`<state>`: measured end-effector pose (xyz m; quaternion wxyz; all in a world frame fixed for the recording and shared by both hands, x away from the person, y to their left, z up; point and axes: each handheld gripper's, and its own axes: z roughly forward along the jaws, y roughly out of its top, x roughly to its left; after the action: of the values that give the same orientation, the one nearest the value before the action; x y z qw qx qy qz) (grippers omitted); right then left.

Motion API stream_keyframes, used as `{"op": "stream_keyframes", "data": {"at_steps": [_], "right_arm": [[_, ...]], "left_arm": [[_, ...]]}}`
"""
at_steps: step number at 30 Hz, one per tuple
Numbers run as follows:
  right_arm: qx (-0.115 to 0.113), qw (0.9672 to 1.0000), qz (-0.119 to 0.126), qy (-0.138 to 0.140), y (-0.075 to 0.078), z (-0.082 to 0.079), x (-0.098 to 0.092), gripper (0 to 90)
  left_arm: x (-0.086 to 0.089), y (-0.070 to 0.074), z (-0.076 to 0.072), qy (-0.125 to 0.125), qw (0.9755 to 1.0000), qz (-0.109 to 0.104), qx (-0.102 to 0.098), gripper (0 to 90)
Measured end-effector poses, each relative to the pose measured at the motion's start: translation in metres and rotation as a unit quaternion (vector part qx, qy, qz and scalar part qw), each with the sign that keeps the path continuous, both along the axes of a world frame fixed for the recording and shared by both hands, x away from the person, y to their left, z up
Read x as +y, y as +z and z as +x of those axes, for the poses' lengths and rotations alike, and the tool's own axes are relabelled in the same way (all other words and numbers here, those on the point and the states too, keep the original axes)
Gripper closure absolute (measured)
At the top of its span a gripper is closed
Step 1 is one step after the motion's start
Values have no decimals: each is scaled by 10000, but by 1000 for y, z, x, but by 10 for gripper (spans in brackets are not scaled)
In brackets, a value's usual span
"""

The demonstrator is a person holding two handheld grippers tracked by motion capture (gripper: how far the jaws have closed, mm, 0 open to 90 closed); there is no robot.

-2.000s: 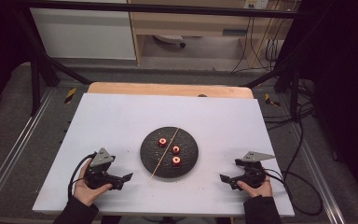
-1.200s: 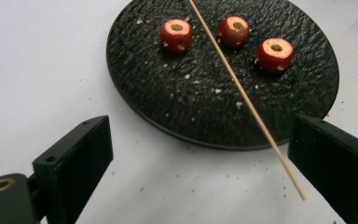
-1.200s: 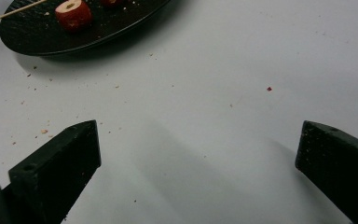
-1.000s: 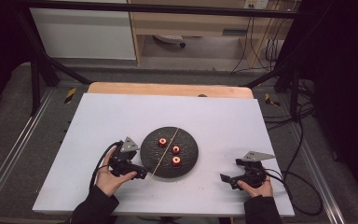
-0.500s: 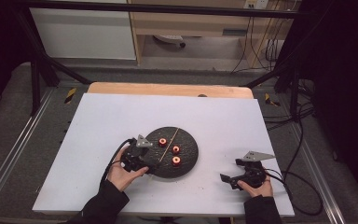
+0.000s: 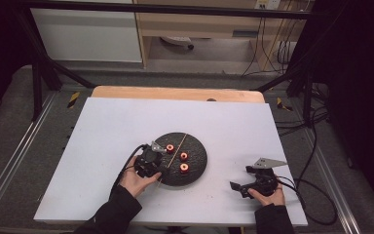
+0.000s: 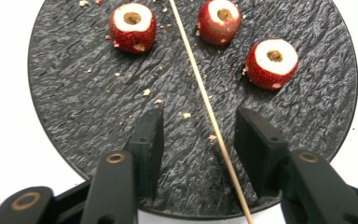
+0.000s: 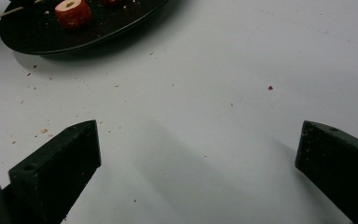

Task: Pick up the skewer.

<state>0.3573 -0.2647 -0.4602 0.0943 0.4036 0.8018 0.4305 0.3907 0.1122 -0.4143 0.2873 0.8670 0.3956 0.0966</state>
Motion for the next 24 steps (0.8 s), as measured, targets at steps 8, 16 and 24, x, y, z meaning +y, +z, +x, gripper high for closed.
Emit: {"op": "stream_keyframes", "data": {"at_steps": [8, 16, 24], "right_arm": [[25, 10000, 7, 8, 0, 0, 0, 6], [41, 10000, 16, 15, 0, 0, 0, 6], [26, 10000, 29, 23, 0, 0, 0, 6]], "left_arm": [[-9, -1, -1, 34, 9998, 185, 106, 667], [-15, -2, 0, 124, 9990, 359, 225, 748], [-18, -3, -1, 248, 9986, 414, 228, 812]]}}
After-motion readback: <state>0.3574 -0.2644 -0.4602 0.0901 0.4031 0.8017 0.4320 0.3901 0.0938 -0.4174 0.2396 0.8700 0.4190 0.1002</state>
